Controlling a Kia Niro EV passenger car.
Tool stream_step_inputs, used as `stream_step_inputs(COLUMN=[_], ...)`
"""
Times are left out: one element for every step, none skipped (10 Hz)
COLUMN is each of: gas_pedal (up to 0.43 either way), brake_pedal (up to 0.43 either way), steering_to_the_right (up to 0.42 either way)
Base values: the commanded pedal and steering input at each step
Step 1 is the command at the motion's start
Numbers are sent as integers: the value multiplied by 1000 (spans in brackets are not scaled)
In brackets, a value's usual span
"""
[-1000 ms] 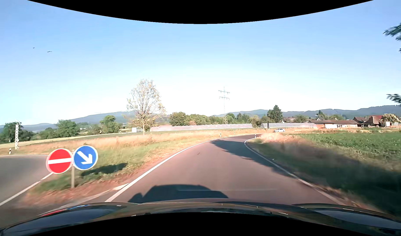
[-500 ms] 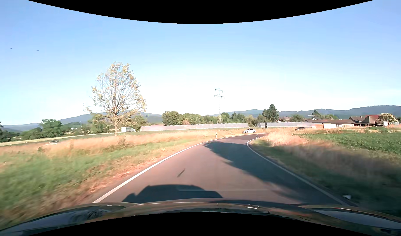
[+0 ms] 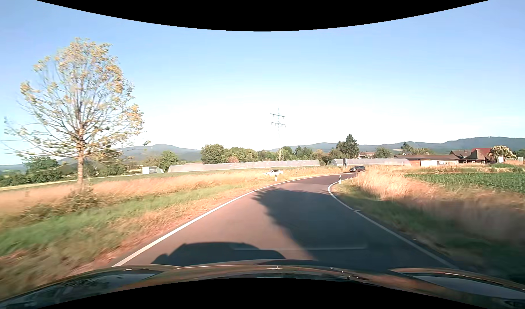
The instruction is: Follow the waypoints while adhering to traffic rules and regulations
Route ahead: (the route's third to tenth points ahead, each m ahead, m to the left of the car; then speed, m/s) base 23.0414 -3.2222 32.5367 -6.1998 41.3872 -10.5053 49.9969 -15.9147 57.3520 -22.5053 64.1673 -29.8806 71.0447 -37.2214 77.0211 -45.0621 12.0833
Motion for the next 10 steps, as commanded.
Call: stream_step_inputs(gas_pedal=[98,98,98,98,98,98,98,98,98,98], brake_pedal=[0,0,0,0,0,0,0,0,0,0], steering_to_the_right=[36,36,37,38,40,42,44,45,46,47])
